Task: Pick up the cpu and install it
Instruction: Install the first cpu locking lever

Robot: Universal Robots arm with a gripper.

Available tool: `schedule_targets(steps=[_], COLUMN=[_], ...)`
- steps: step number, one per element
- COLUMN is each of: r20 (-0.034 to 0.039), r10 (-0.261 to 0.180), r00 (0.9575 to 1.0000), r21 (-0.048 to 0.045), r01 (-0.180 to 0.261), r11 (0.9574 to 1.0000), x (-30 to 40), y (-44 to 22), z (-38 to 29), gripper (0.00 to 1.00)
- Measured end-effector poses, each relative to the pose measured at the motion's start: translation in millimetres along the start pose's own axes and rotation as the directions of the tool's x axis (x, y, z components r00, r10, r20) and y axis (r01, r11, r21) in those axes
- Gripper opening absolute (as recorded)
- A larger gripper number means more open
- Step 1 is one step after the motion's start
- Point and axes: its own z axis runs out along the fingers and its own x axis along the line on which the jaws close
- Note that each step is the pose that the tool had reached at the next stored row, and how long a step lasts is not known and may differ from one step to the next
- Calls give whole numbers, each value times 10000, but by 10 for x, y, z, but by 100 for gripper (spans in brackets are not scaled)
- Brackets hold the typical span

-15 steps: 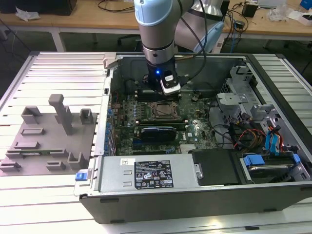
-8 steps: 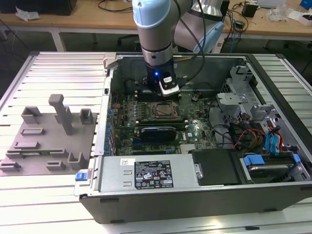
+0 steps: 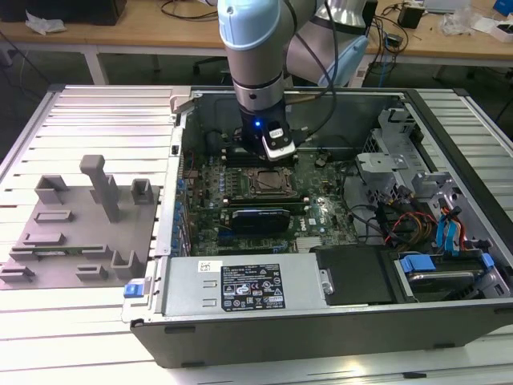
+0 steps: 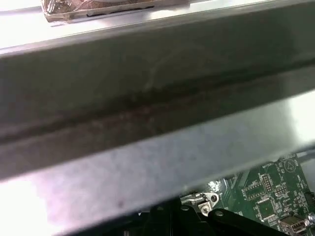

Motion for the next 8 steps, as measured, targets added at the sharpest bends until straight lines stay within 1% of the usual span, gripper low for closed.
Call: schedule_targets(steps=[3, 8], r20=[-10, -27], r10=[-49, -127], r00=[10000, 9999], r21=[-3, -26], r01=[49, 127], r11=[10000, 9999], x=[-13, -92], y=[3, 24], z=[4, 19], gripper=[11, 11])
